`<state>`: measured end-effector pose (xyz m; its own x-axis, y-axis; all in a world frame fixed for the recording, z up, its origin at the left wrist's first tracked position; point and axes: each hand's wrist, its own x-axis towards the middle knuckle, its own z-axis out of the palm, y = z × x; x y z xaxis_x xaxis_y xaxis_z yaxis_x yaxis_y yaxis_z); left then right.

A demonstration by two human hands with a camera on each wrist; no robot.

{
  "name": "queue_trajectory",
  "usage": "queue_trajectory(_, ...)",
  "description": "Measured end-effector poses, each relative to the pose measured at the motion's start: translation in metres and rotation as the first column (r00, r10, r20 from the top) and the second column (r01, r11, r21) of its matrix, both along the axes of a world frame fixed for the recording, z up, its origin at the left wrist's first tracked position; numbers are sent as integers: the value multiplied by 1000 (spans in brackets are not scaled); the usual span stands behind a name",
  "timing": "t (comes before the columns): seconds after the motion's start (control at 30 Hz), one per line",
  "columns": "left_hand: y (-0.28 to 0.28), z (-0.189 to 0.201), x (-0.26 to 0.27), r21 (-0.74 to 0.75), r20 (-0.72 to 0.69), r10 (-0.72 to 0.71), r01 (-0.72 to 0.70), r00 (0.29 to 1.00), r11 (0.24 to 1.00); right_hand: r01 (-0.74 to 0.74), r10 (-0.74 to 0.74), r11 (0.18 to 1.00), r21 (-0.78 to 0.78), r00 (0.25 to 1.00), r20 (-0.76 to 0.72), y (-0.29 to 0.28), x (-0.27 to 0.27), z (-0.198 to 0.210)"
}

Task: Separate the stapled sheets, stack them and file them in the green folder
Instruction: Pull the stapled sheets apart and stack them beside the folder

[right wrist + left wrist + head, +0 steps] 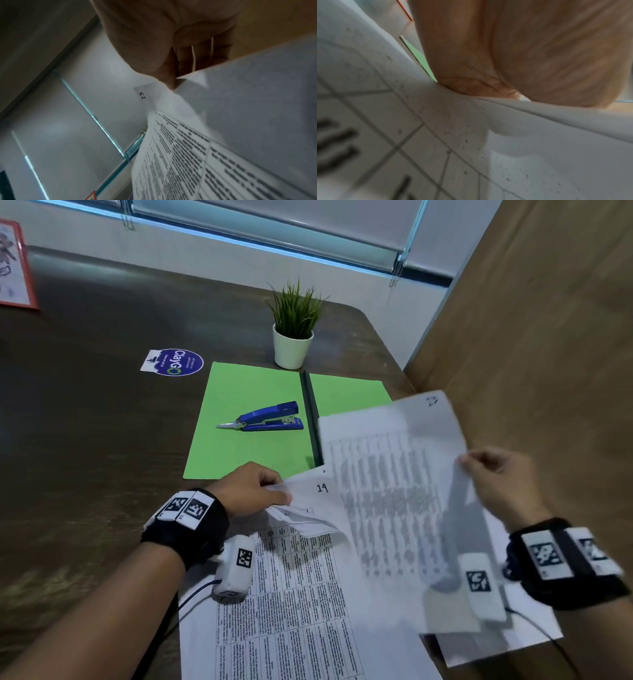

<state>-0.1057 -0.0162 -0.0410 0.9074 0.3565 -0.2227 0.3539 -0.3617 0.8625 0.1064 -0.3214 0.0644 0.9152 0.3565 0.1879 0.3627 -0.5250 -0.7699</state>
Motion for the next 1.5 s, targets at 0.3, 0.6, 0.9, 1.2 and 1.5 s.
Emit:
queue_trajectory(0.3, 0, 0, 1, -22, 10, -13, 14, 1000, 1000, 36, -13, 998, -45, 906, 423, -7, 20, 134)
queue_trajectory(0.6, 1, -2, 0, -20, 18, -17, 18, 1000, 1000, -215, 581, 636, -741, 766, 276, 52, -39, 32)
queue_trajectory(0.9, 2, -3, 1, -36, 40, -5, 6, 999, 999, -190, 459, 486, -853, 886, 63, 71, -35, -70)
queue_trajectory(1.2, 0, -4, 1, -53, 61, 20, -17, 998, 998, -270, 304, 932, -242, 946, 115, 82, -59, -64)
queue_trajectory(1.5, -2, -1, 1, -55, 53, 31, -28, 998, 998, -343, 361, 932, 118, 903, -234, 94, -92, -90)
